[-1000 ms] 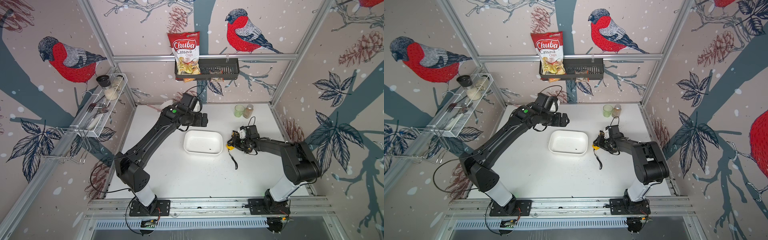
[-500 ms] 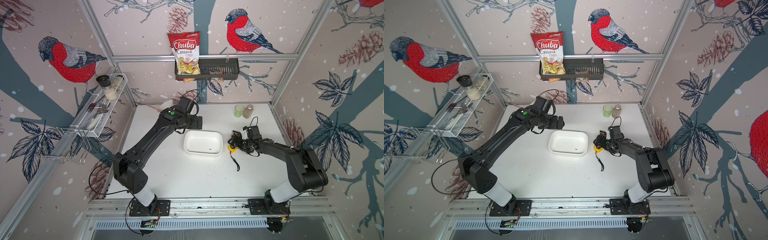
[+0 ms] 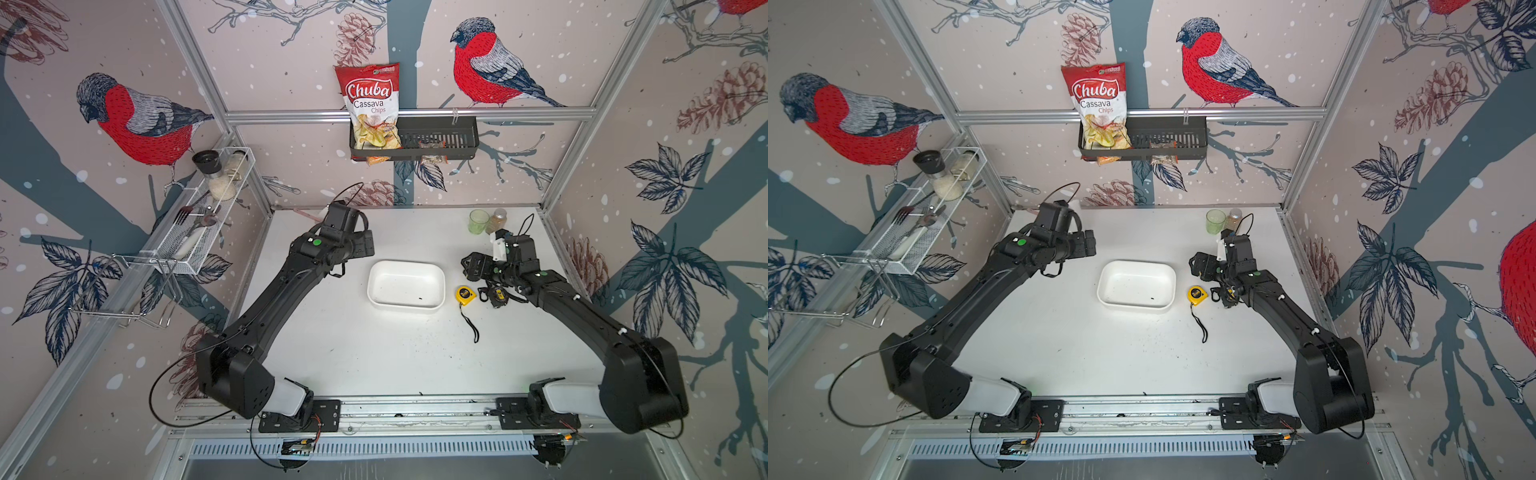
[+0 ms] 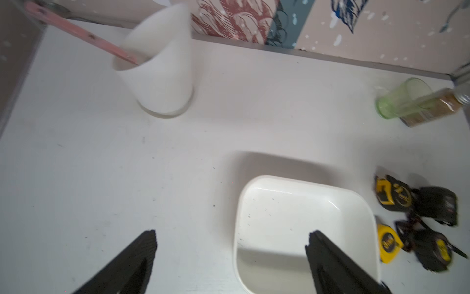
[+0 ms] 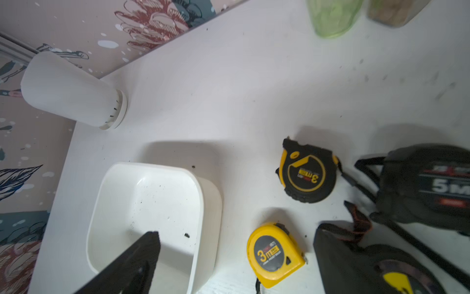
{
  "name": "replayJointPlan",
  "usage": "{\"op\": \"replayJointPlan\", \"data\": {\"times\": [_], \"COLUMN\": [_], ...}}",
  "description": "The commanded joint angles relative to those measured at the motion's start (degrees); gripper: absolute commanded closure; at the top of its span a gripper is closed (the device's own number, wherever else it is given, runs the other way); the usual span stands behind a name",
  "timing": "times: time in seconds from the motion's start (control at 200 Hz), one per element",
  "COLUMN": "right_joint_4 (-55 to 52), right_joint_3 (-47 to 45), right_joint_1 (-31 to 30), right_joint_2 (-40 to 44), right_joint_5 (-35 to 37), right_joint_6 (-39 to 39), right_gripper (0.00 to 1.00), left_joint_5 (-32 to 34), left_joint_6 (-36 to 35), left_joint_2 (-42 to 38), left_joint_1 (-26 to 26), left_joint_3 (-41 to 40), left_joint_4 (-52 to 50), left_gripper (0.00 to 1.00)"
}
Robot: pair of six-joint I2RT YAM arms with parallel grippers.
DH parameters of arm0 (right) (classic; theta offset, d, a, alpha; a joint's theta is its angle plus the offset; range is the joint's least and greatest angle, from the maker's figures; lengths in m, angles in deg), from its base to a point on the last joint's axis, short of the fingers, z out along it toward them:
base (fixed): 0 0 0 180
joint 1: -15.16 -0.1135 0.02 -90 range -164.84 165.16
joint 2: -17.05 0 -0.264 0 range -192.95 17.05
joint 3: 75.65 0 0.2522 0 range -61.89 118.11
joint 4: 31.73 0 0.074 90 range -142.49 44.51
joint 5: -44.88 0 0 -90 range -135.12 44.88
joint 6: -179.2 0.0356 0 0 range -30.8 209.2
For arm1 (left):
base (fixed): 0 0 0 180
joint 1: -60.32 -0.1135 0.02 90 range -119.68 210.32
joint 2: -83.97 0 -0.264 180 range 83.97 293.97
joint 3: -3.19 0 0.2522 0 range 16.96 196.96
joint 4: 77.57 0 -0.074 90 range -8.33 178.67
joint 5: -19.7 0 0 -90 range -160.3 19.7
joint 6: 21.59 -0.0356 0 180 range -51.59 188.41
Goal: Take the tape measure out of the storage box
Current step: Reset both arms
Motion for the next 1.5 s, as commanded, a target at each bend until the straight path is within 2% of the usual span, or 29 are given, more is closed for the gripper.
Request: {"op": "replayJointPlan", "data": {"times": [0.0,0.065,0.15,0.26,0.335,0.485,0.585,0.645,0.7,0.805,0.855,0.905,0.97,1.051,1.096,1.156,1.176,1.226,1.291,1.361,1.411,1.491], "right_joint_4": [9.04,17.21,29.16,38.46,42.68,53.05,56.48,57.81,61.12,64.02,66.21,66.96,69.28,78.34,85.49,77.73,75.91,80.35,82.12,78.74,79.18,79.30], "right_joint_3": [-3.43,-8.08,-14.85,-19.38,-21.76,-28.03,-29.46,-29.85,-30.65,-29.91,-29.76,-29.20,-30.78,-35.57,-36.80,-34.53,-34.28,-35.40,-35.98,-35.30,-35.41,-35.36], "right_joint_1": [0.90,2.26,5.28,11.43,15.03,17.17,17.19,17.04,17.39,18.03,17.90,16.65,16.05,15.98,15.36,15.64,15.63,15.48,14.83,14.11,14.29,14.23], "right_joint_2": [1.38,2.13,2.56,1.56,0.32,-1.52,-1.94,-2.91,-4.12,-6.49,-9.00,-10.49,-10.59,-11.85,-14.04,-11.98,-11.56,-12.73,-13.02,-11.53,-11.84,-11.86], "right_joint_5": [15.59,20.47,23.00,21.68,20.13,21.53,19.97,20.75,20.47,18.59,17.53,16.49,15.91,14.83,15.78,15.81,15.71,15.95,17.44,18.92,18.57,18.77], "right_joint_6": [-6.80,-10.79,-14.49,-15.08,-15.32,-16.82,-16.44,-16.19,-15.44,-13.60,-13.91,-16.16,-17.00,-17.65,-18.14,-17.81,-17.78,-18.07,-18.48,-18.57,-18.48,-18.53], "right_gripper": [0.00,0.00,0.00,0.00,0.00,0.00,0.00,0.00,0.00,0.00,0.00,0.00,0.00,0.00,0.00,0.00,0.00,0.00,0.00,0.00,0.00,0.00], "left_joint_5": [12.98,17.38,23.56,30.04,32.12,28.71,26.62,22.82,22.16,19.24,17.21,14.27,12.88,11.75,10.33,11.00,11.32,10.06,9.46,7.88,6.81,6.45], "left_joint_6": [-2.64,-5.55,-10.45,-15.77,-18.04,-19.43,-19.49,-21.09,-22.60,-23.31,-21.49,-21.15,-21.71,-21.93,-21.87,-24.46,-23.95,-21.76,-22.27,-20.63,-20.26,-20.13], "left_joint_2": [-5.21,-8.36,-10.77,-10.38,-8.52,-3.45,0.28,1.59,3.68,7.30,5.88,5.29,5.54,5.30,5.84,10.92,10.40,6.90,9.59,7.34,8.13,7.61], "left_joint_1": [-3.15,-4.60,-5.16,-5.38,-6.36,-9.21,-10.46,-11.50,-12.16,-13.68,-14.74,-16.14,-16.15,-16.35,-16.39,-16.09,-15.78,-16.39,-17.32,-18.22,-19.20,-19.41], "left_joint_3": [-10.56,-18.90,-29.32,-39.82,-45.59,-54.36,-54.42,-55.83,-54.06,-55.83,-56.05,-59.04,-58.76,-59.64,-61.57,-63.72,-63.22,-61.40,-62.10,-60.55,-61.36,-61.18], "left_joint_4": [17.16,27.08,39.07,53.74,62.14,79.43,84.04,91.14,91.09,99.01,96.48,101.42,101.11,102.08,105.11,117.61,115.32,105.44,111.49,104.56,107.44,105.86], "left_gripper": [0.05,0.04,0.04,0.04,0.04,0.04,0.05,0.05,0.05,0.05,0.05,0.04,0.04,0.04,0.04,0.02,0.02,0.03,0.03,0.03,0.03,0.03]}}
